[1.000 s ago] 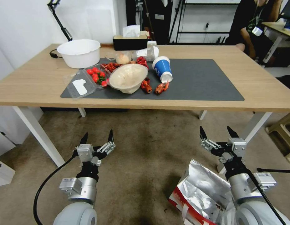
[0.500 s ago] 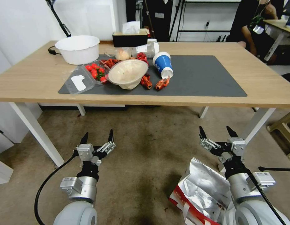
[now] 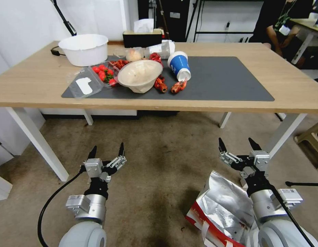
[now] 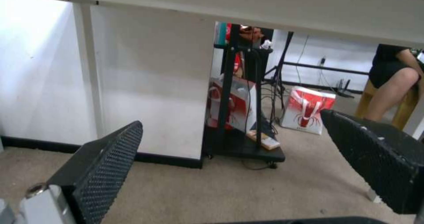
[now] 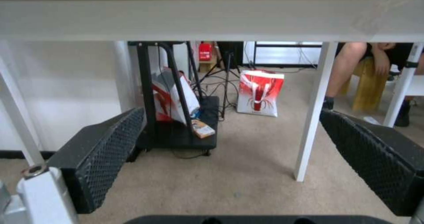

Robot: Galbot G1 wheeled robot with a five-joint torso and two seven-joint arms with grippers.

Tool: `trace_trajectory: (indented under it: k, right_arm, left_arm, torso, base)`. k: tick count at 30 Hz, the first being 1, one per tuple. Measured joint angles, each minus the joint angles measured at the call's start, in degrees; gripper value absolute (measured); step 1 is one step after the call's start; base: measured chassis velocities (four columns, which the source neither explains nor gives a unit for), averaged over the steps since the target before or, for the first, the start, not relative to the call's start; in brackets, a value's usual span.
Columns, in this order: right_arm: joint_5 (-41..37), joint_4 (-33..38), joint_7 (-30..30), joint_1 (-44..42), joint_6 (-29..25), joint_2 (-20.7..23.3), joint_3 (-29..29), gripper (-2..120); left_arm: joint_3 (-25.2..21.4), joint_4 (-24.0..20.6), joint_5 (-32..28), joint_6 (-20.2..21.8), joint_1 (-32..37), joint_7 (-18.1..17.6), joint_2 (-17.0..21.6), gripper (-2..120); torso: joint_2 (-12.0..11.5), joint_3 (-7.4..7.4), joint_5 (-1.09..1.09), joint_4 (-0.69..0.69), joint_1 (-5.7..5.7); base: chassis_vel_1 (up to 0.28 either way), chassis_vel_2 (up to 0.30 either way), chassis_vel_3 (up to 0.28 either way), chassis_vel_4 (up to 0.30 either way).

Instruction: Pick up the food delivery bag from the floor and place it on the table.

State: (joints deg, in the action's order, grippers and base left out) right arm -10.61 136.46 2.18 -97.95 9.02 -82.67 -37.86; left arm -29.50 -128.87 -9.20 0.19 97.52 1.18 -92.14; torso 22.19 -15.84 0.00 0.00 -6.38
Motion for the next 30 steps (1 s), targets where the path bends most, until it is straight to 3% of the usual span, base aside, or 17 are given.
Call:
trace_trajectory:
  k: [30]
  right_arm:
    - [-0.25, 0.05, -0.17, -0.25, -0.09, 0.38, -0.03, 100]
  left_arm:
    - [-0.14, -0.44, -0.11, -0.13, 0.30, 0.03, 0.02, 100]
  torso:
    - [-6.68, 4.63, 0.00, 0.00, 2.05]
  base:
    - [0.000, 0.000, 0.000, 0.000]
